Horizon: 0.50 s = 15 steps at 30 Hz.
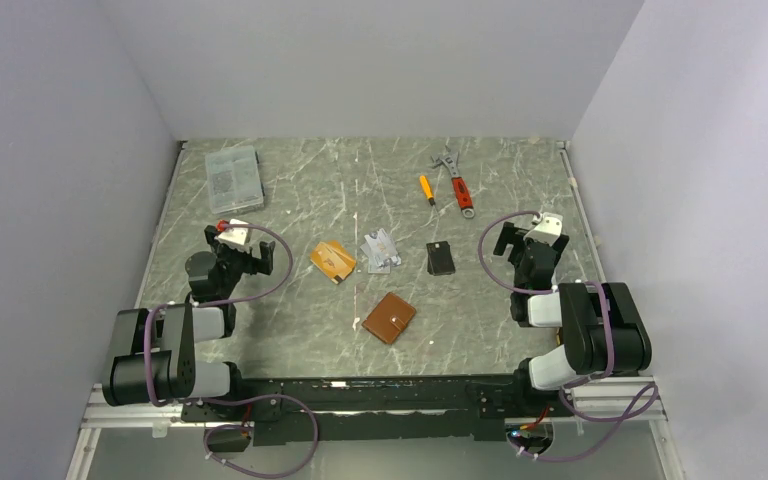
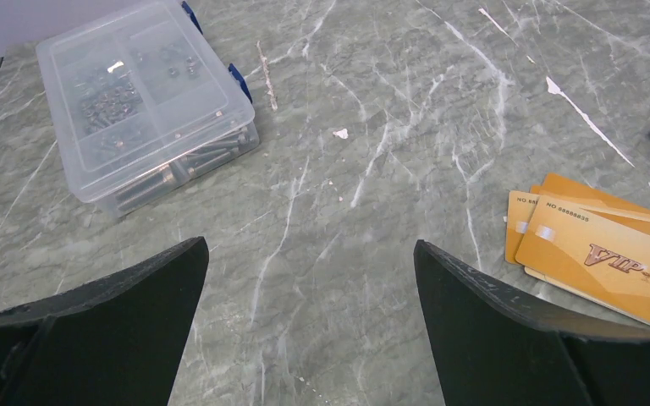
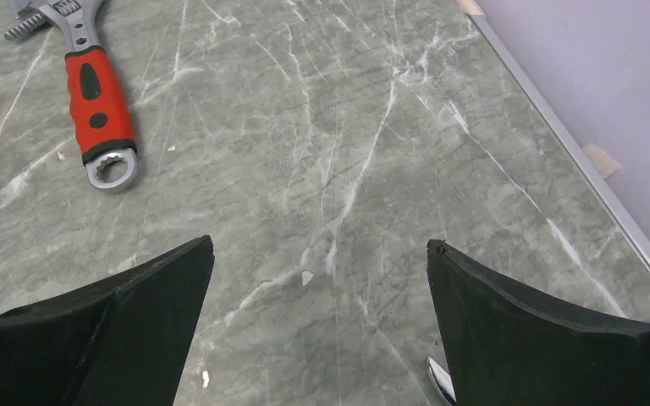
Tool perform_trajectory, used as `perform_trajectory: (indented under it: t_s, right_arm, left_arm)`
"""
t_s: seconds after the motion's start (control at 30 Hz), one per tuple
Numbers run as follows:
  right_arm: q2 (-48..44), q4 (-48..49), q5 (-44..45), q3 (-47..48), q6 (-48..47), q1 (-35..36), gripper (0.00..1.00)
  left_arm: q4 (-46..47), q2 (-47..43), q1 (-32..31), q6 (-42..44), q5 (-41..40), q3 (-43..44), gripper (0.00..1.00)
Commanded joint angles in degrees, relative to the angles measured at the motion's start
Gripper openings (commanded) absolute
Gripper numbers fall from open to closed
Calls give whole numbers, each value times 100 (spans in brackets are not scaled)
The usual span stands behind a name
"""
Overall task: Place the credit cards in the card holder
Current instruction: Open the card holder at the center of the board.
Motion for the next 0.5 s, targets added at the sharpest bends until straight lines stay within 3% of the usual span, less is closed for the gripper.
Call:
perform_trajectory:
  t_s: [0.0, 0.23, 0.27, 0.33, 0.4, 0.47]
  right_arm:
    - [-11, 231, -41, 77, -18, -21, 100]
    - [-26, 318, 35, 57, -26, -30, 100]
    - [-91, 130, 237, 116, -4, 63, 100]
    - [-460, -1200, 720, 621, 61, 274, 100]
    - [-655, -3157, 905, 1600, 745, 332, 100]
    - [-486, -4680, 1008, 2706, 1856, 334, 100]
  left_arm:
    - [311, -20, 16, 14, -17, 75, 98]
    - [249, -12, 20, 17, -14, 113, 98]
    - [270, -14, 20, 9, -14, 90, 98]
    - [259, -89, 47, -107, -220, 138, 98]
    - [-1189, -568, 146, -191, -168, 776, 98]
    - [-3787, -798, 137, 5, -172, 1888, 98]
